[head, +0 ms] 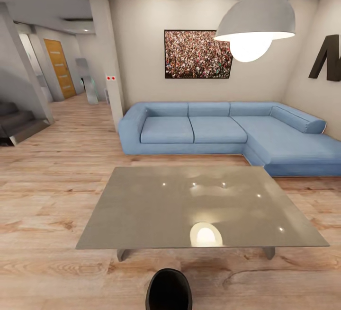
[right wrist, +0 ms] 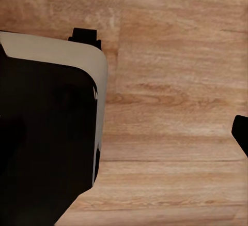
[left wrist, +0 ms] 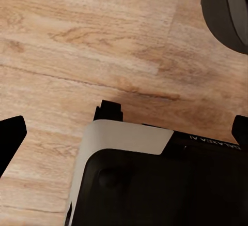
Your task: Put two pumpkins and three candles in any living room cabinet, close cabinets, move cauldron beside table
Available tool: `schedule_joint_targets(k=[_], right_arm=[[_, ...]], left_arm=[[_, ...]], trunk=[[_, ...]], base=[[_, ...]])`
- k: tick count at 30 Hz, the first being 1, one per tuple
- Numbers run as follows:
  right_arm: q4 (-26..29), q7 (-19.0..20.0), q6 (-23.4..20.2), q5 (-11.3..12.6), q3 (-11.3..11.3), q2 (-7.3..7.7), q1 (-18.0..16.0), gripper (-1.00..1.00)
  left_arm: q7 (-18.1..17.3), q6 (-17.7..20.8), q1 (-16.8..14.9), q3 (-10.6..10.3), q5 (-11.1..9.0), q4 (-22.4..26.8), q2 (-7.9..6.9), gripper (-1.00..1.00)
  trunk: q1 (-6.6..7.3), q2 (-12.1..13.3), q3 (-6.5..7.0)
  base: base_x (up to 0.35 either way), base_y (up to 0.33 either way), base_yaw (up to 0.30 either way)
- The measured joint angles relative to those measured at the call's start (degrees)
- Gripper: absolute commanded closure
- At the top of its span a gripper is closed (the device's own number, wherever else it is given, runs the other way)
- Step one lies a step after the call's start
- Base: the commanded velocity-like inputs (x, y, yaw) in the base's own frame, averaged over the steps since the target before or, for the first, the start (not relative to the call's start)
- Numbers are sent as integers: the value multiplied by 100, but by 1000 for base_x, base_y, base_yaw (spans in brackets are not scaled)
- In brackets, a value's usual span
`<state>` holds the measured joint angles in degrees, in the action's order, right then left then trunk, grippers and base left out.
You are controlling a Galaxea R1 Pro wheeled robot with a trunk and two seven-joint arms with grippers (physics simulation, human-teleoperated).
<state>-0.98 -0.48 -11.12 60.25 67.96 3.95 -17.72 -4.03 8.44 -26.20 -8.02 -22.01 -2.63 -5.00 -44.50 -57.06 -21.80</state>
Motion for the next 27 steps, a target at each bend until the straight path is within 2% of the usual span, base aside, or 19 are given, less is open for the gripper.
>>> schedule_joint_targets(k=[4, 27], right_arm=[[0, 0, 0, -5, 0, 0, 0, -100], [0, 0, 0, -2, 1, 0, 0, -100]], left_arm=[[0, 0, 0, -2, 0, 2, 6, -100], [-9, 9, 0, -5, 11, 12, 0, -100]], trunk=[[88, 161, 72], [89, 162, 73]], base=[[0, 0, 0], [0, 0, 0]])
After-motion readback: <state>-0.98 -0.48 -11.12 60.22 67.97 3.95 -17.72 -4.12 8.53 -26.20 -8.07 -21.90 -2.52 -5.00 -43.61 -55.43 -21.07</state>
